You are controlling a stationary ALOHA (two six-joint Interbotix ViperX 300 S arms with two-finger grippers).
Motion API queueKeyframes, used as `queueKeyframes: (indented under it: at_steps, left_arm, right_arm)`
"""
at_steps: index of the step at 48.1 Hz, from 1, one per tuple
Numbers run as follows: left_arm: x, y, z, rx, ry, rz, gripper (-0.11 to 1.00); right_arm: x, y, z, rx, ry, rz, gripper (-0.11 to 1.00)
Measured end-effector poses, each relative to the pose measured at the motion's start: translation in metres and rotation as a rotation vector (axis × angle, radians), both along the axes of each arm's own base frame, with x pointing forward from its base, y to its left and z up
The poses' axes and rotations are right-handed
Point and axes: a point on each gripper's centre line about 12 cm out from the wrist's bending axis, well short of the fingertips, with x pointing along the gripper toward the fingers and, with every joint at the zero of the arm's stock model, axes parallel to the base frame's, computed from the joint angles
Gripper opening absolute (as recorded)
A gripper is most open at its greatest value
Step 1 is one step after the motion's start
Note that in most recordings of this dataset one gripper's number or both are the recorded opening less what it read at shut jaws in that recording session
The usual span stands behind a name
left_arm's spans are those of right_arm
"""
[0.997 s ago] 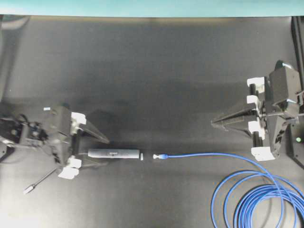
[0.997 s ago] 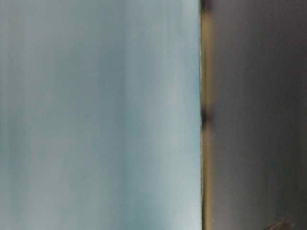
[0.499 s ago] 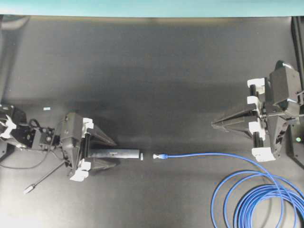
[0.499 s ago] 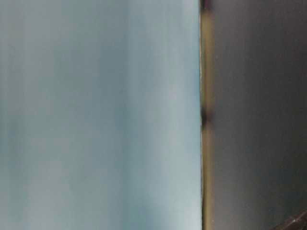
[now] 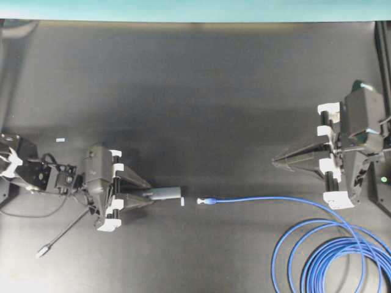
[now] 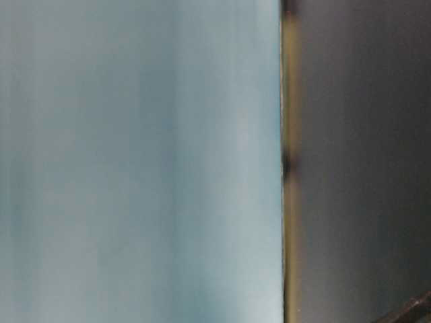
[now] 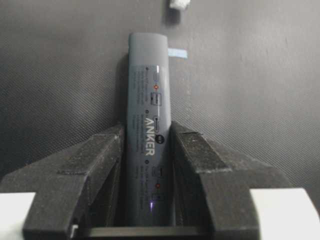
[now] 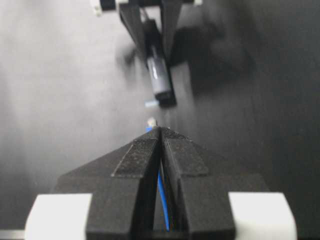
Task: Insert the LAN cable into the hub.
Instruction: 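Close the left gripper on the grey hub and lift it, then move the right gripper to the blue cable plug and grasp it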
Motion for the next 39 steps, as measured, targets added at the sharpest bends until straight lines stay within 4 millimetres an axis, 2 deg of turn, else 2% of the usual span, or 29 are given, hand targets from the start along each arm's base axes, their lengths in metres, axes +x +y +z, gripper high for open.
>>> queueKeyframes:
  at_steps: [9, 16, 20, 25, 31, 36, 39]
  left_arm:
    - [0.002, 0.001, 0.025, 0.014, 0.018, 0.001, 0.28]
    - [0.008, 0.005, 0.059, 0.06, 0.005, 0.002, 0.28]
    - [0.01, 0.004, 0.078, 0.086, -0.008, -0.009, 0.28]
    - [0.009, 0.005, 0.095, 0.115, 0.007, -0.015, 0.28]
    - [0.007, 0.005, 0.108, 0.124, 0.035, -0.018, 0.28]
    - [0.004, 0.005, 0.112, 0.112, 0.065, -0.014, 0.28]
    - [0.003, 0.005, 0.111, 0.106, 0.073, -0.011, 0.28]
  right_arm:
    - [0.006, 0.0, -0.019, -0.004, 0.035, -0.002, 0.01]
    - [0.016, 0.001, -0.033, -0.006, 0.035, -0.006, 0.01]
    - [0.024, 0.002, -0.042, -0.007, 0.027, -0.004, 0.05]
    - [0.033, 0.006, -0.059, -0.012, 0.042, 0.004, 0.21]
    - [0.046, 0.013, -0.079, -0.017, 0.079, 0.021, 0.49]
    - [0.059, 0.023, -0.094, -0.025, 0.115, 0.047, 0.69]
    - [0.069, 0.028, -0.104, -0.029, 0.142, 0.057, 0.74]
